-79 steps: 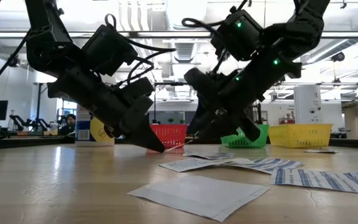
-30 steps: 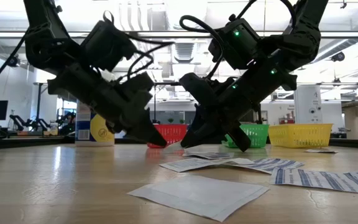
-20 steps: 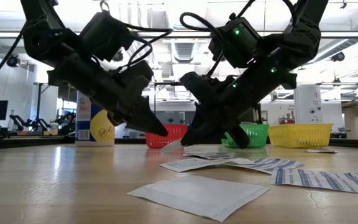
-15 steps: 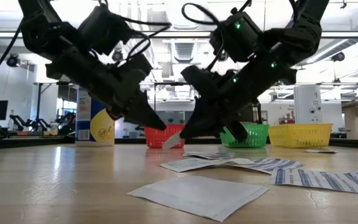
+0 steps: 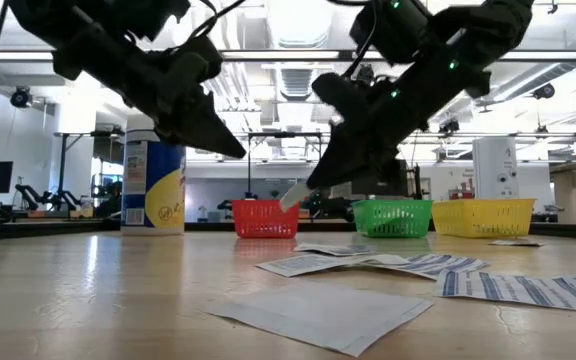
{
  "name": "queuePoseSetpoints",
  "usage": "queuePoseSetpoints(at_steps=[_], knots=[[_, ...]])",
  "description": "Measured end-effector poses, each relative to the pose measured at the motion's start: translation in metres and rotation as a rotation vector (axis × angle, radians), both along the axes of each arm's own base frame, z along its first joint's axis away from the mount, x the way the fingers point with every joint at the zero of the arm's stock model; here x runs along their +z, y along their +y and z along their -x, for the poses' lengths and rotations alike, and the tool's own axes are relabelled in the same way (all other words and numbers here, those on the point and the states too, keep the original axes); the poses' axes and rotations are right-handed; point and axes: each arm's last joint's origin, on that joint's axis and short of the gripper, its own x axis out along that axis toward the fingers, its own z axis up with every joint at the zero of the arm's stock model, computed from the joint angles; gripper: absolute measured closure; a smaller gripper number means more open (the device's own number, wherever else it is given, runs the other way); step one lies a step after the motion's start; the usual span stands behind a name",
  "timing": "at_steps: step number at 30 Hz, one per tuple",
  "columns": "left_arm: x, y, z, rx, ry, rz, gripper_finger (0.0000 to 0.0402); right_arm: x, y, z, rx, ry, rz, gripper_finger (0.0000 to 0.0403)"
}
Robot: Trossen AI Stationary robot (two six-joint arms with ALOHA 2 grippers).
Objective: Pick & Place First Aid Supplies
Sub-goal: Put the green bandage in the yellow bin
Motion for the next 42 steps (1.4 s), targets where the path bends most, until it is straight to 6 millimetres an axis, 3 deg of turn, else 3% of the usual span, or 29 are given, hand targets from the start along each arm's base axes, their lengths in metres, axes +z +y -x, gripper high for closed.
queuePoseSetpoints(at_steps=[7,14,18,30,42], knots=[[0.004,0.001,0.006,-0.005,0.007,-0.016,0.0401,0.03,-0.007,0.023,-0.046,0.028,0.121,0.0395],[0.005,0.002,0.005,-0.012,-0.019,-0.04,0.0401,0.062,-0.016,0.059,-0.153,-0.001,0.238,0.0395],[0.004,0.002,0.005,-0.003,-0.025,-0.02,0.0401,0.068,-0.019,0.082,-0.206,-0.025,0.273,0.0395],[0.001,0.002,0.006,-0.003,-0.028,-0.019,0.0401,0.057,-0.034,0.146,-0.39,-0.122,0.254,0.0394],[0.001,0.002,0.007,-0.005,-0.027,-0.017,0.0401,0.037,-0.04,0.172,-0.564,-0.13,0.27,0.0394]])
